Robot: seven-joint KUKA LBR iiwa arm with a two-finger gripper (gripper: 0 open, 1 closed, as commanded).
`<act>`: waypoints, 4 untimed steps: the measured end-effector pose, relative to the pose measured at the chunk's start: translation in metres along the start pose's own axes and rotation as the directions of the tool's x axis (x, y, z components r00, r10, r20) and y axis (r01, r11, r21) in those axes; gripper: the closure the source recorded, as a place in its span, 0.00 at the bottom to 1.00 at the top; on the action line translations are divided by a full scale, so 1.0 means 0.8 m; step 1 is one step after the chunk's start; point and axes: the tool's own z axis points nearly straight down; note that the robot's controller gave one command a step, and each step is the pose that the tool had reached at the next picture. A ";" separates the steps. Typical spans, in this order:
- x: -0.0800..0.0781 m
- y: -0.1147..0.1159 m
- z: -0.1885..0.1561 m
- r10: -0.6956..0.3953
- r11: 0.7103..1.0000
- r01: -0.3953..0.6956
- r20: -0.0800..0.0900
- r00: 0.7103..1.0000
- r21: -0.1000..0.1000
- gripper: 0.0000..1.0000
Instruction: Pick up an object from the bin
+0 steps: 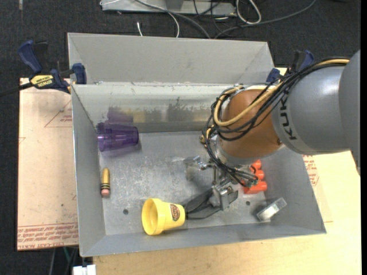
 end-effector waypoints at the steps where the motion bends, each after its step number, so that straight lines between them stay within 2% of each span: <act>1: 0.019 -0.016 0.002 -0.118 0.993 0.118 0.003 0.993 -0.001 0.00; 2: 0.018 -0.009 0.003 0.123 0.992 -0.123 0.000 0.992 0.002 0.00; 3: 0.054 -0.035 0.004 0.087 0.996 -0.087 0.009 0.996 0.000 0.00; 4: 0.069 -0.060 0.002 0.186 0.983 -0.186 0.011 0.983 -0.002 0.00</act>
Offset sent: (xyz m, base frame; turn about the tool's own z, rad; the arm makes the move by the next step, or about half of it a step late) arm -0.0129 -0.0017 -0.0062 0.0553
